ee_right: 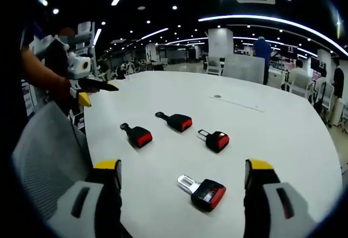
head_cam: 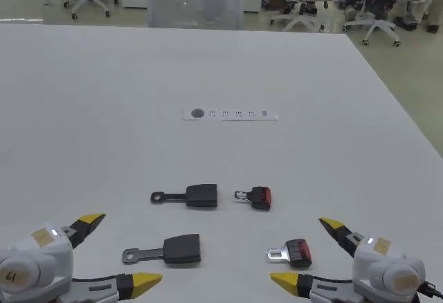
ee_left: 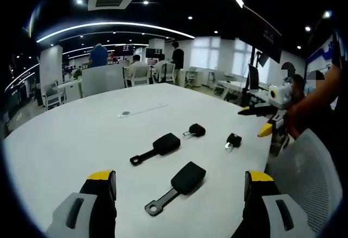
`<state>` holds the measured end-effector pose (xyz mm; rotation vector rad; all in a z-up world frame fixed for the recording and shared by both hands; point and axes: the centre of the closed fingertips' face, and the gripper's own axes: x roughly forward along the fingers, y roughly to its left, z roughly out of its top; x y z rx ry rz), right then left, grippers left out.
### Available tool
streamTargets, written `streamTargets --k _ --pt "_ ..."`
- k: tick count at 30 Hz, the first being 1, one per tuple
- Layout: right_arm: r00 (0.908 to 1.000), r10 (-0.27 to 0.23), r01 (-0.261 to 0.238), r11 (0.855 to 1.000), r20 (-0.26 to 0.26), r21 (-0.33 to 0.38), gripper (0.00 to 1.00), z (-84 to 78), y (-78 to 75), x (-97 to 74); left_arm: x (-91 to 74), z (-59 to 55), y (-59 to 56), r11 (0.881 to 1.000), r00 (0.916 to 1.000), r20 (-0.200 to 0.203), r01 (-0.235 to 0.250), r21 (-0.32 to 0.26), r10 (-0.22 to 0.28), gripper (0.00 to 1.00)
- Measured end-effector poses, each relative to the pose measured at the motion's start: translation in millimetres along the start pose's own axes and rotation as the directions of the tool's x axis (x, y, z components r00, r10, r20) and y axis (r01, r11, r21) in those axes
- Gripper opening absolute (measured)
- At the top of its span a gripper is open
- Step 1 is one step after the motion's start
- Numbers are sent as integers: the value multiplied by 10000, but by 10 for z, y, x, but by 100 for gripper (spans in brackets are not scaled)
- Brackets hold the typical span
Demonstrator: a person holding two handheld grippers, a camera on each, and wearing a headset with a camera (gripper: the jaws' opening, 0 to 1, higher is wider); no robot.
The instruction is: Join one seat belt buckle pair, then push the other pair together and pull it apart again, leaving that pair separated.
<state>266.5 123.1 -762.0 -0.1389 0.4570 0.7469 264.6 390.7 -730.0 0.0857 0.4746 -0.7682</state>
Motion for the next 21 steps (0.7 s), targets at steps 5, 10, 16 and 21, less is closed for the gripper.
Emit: streamTargets --k 5,10,16,21 --pt "10000 3 -3 10000 -1 16 95 -1 1 7 1 6 7 10000 10000 7 -9 -14 9 100" --pt "10000 -4 3 10000 39 25 96 9 -5 17 8 14 12 10000 10000 23 -9 -41 9 100" --pt "10000 -5 5 10000 61 27 95 21 -11 34 17 18 22 10000 10000 -2 -27 3 27 100" --pt "10000 8 -7 10000 86 -16 95 29 -16 37 24 27 29 10000 10000 1 -20 9 20 100"
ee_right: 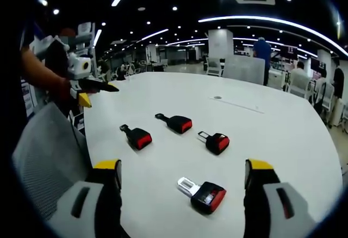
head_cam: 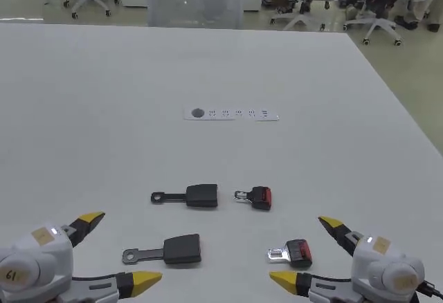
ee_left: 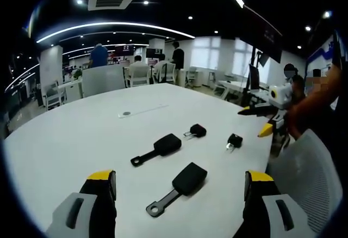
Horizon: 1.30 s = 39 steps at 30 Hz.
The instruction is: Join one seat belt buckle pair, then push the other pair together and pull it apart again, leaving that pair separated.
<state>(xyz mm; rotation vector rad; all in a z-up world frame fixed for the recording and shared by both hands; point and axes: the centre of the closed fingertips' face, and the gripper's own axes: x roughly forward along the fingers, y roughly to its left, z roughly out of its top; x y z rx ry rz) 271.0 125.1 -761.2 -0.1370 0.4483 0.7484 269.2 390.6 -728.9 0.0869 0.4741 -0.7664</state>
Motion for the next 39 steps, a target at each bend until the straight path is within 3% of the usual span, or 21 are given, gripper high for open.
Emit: streamTargets --k 22,39 --pt "10000 17 -17 10000 -52 48 95 -28 30 -41 -18 -3 -22 9998 10000 -49 14 208 -13 100" --pt "9986 285 -288 9996 -435 -60 95 -149 -41 -14 146 -89 -89 9989 9984 -423 374 281 -362 100"
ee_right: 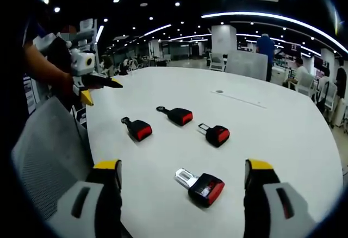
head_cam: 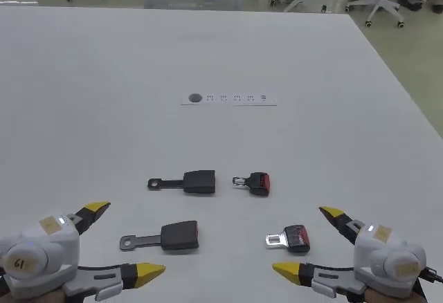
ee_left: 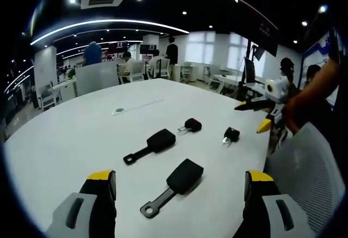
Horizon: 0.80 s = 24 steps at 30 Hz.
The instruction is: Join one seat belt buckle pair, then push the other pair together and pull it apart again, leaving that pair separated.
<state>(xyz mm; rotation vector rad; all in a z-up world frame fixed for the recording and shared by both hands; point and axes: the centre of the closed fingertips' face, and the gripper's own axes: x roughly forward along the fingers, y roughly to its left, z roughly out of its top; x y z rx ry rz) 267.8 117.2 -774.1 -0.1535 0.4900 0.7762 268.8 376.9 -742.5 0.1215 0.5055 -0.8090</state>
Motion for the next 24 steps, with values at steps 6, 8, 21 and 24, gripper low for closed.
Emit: streamTargets --k 6,8,21,24 --pt "9997 200 -200 9998 -136 -39 94 -25 -59 39 122 13 -19 9995 9996 -150 230 195 -227 100" --pt "9994 303 -304 9995 -184 -40 94 -30 -86 54 160 14 -37 9991 9991 -242 347 227 -341 100" --pt "9848 1407 -1459 9882 -1015 -463 90 -156 -183 193 355 -26 -106 9886 9886 -971 1237 862 -1152 98" --pt "9790 1650 -1727 9833 -1202 -567 88 -182 -200 221 386 -58 -102 9844 9842 -1161 1451 993 -1334 95"
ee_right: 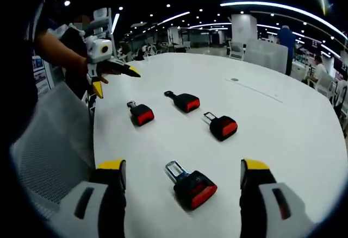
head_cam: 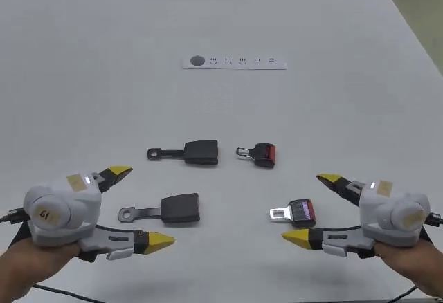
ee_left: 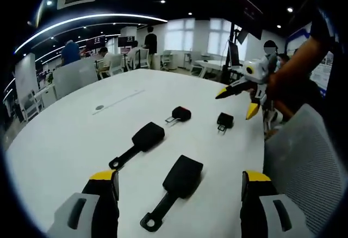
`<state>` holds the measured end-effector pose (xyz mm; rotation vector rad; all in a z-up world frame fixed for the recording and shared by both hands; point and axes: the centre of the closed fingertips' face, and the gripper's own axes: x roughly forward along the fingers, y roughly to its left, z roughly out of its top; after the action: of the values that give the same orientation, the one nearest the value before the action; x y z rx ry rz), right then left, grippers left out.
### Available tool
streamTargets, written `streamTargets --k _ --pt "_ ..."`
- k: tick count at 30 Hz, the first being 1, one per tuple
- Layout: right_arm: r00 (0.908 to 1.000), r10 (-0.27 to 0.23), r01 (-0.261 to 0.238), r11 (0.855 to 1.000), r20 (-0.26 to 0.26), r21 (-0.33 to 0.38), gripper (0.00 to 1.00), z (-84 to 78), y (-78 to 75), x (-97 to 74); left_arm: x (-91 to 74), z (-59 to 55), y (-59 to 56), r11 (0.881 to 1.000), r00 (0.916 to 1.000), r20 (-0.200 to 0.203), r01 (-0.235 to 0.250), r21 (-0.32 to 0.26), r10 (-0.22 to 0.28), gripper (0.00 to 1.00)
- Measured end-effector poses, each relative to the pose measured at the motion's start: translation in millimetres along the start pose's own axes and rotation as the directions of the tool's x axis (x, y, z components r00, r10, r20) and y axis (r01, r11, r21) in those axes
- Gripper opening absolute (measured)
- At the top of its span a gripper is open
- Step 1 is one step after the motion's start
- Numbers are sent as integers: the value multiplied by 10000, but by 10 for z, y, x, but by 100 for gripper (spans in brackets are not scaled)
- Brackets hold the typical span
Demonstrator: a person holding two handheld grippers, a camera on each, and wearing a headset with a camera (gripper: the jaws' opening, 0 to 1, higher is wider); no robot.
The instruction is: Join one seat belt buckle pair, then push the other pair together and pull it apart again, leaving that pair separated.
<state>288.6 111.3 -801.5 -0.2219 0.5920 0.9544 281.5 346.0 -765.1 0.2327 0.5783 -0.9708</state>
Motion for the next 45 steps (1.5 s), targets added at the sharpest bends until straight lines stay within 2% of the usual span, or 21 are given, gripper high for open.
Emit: streamTargets --k 7,10,16,18,20,26,30,33,35,37,42,43,45 --pt "9963 701 -722 9965 -498 -427 86 -86 -36 37 82 -106 -7 9980 9973 -528 527 359 -508 92" --pt "9879 1162 -1238 9898 -1032 -712 84 -184 -32 32 124 -137 -15 9947 9942 -753 812 637 -763 91" --pt "9733 1821 -1946 9775 -1399 -816 80 -234 -8 32 218 -207 -12 9877 9862 -1158 1291 879 -1186 83" --pt "9727 1836 -1968 9768 -1418 -849 80 -243 -30 50 249 -224 -8 9855 9838 -1262 1400 957 -1275 83" --pt "9659 2011 -2192 9703 -1629 -1021 79 -274 -20 64 287 -238 -3 9826 9809 -1371 1528 1056 -1378 80" --pt "9534 2221 -2509 9595 -2041 -1280 75 -376 -34 89 386 -319 10 9727 9714 -1658 1925 1292 -1702 75" --pt "9467 2343 -2676 9540 -2212 -1348 74 -382 -19 112 453 -419 15 9660 9611 -2006 2193 1369 -1897 72" --pt "9356 2498 -2895 9473 -2495 -1371 70 -414 -1 128 496 -458 15 9632 9573 -2109 2296 1398 -1976 69" --pt "9281 2617 -3068 9406 -2649 -1457 67 -435 13 128 519 -504 8 9606 9520 -2275 2402 1401 -2049 66" --pt "9244 2631 -3129 9371 -2760 -1549 67 -454 7 130 547 -567 9 9564 9451 -2490 2528 1465 -2117 66" --pt "9040 2909 -3555 9185 -3134 -1731 63 -511 19 120 587 -658 13 9495 9331 -2822 2734 1541 -2229 63" --pt "9015 2938 -3617 9147 -3179 -1803 62 -519 17 118 587 -666 10 9482 9316 -2846 2775 1546 -2262 62" --pt "8964 2969 -3686 9117 -3291 -1813 61 -544 16 120 602 -647 37 9472 9360 -2741 2729 1681 -2210 61"
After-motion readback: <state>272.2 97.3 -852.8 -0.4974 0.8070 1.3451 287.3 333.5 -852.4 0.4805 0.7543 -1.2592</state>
